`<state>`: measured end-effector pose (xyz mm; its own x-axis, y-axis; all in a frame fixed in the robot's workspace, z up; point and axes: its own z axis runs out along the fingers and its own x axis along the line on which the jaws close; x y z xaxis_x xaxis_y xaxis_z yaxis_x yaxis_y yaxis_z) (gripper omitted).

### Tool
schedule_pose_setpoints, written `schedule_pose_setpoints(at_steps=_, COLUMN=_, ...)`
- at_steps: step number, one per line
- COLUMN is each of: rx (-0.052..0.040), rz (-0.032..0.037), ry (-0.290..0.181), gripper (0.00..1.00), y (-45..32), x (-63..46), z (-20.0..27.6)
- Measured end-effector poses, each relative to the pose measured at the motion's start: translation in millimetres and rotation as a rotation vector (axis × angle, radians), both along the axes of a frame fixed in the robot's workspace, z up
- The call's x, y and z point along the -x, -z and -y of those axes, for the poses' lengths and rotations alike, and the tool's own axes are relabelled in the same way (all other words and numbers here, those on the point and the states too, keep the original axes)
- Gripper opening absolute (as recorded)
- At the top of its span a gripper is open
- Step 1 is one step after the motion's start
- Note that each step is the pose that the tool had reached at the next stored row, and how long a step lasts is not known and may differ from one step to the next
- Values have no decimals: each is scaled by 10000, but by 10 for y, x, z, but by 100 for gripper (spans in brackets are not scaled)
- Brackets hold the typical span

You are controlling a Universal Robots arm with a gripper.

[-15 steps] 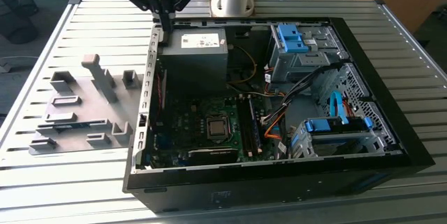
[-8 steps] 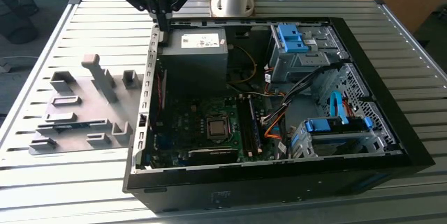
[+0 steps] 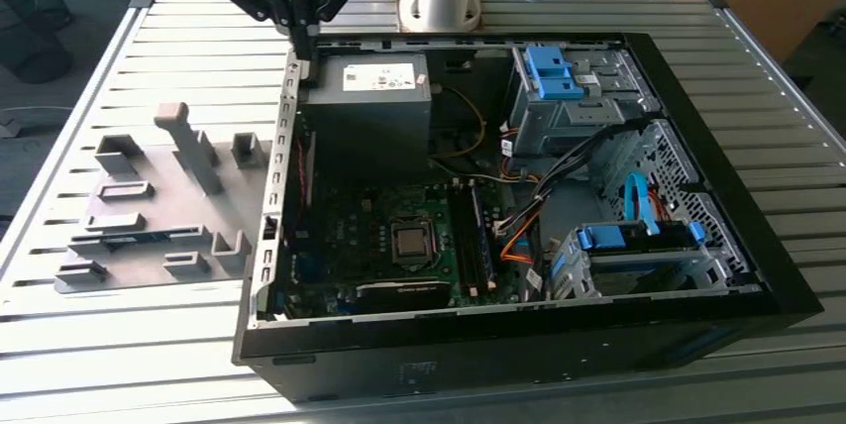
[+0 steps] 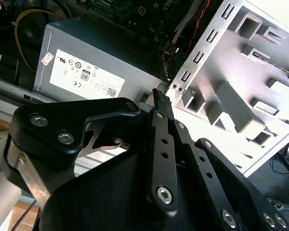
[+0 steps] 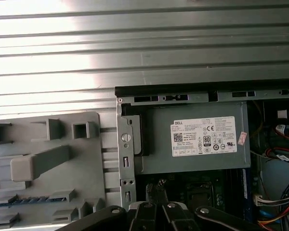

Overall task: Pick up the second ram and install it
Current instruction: 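Reach for the second ram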

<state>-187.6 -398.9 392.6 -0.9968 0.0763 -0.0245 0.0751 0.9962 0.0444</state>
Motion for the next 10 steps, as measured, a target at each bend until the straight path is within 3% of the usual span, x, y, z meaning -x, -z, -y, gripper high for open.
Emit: schedule_pose_setpoints(at_steps=10, rx=0, rz=0, ry=-1, gripper=11, y=1, x=69, z=0)
